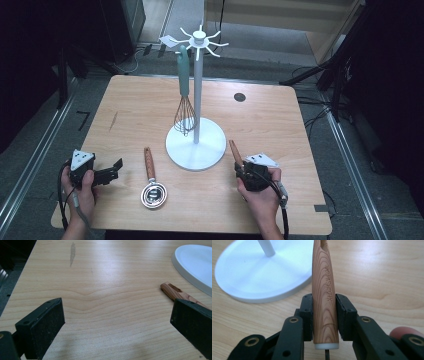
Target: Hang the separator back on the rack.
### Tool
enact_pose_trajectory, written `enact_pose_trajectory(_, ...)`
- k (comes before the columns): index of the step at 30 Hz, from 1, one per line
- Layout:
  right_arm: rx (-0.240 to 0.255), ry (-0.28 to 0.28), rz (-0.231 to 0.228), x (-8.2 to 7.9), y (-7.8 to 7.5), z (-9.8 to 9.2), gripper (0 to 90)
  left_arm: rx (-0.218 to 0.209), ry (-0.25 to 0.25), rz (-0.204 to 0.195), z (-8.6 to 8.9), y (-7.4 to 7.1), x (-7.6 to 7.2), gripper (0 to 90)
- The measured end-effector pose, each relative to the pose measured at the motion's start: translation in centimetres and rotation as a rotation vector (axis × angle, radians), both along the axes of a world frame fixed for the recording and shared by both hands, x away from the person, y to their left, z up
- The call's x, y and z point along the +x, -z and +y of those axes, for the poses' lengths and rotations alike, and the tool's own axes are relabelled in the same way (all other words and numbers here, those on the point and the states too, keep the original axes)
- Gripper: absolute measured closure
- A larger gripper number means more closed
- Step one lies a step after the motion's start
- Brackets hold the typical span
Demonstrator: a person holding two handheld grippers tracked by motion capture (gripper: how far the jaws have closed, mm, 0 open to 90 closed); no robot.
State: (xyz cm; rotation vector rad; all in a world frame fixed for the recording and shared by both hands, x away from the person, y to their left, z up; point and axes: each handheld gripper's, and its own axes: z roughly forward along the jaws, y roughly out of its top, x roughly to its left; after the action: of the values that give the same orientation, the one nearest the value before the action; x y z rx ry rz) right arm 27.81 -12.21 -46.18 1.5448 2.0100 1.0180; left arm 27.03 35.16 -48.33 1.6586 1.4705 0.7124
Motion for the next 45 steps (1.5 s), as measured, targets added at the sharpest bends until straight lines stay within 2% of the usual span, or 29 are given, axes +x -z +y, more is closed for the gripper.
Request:
enact_pose_trajectory(7, 0.046, -0.027, -0.104, -0.8, -1.6, 0.1, 71.3, 0.0, 0.0, -0.001, 0.0, 0.0, 0.0, 0.0)
enact_pose_trajectory(10, 0.065, -0.037, -0.135, -1.1, -2.3, 0.2, 71.3, 0.0, -0.001, -0.002, 0.0, 0.0, 0.0, 0.0)
enact_pose_trajectory(15, 0.088, -0.068, -0.217, -1.7, -3.7, 0.5, 71.3, 0.001, -0.001, -0.002, 0.0, 0.0, 0.0, 0.0)
enact_pose_trajectory(19, 0.125, -0.078, -0.261, -1.9, -4.9, 0.8, 71.3, 0.004, -0.003, -0.004, 0.0, 0.0, 0.0, 0.0)
enact_pose_trajectory(23, 0.142, -0.087, -0.294, -1.9, -5.8, 1.4, 71.3, 0.005, -0.001, -0.002, -0.1, 0.0, -0.1, 0.0)
enact_pose_trajectory(32, 0.145, -0.113, -0.37, -1.9, -8.0, 2.8, 71.3, 0.002, 0.0, -0.003, -0.1, 0.0, -0.1, 0.0)
enact_pose_trajectory(40, 0.154, -0.088, -0.452, -1.8, -9.7, 3.3, 71.3, 0.003, 0.001, -0.004, -0.1, 0.0, -0.1, 0.0)
enact_pose_trajectory(45, 0.132, -0.078, -0.499, -1.9, -10.3, 3.5, 71.3, 0.006, 0.001, -0.002, -0.1, 0.0, -0.1, 0.0)
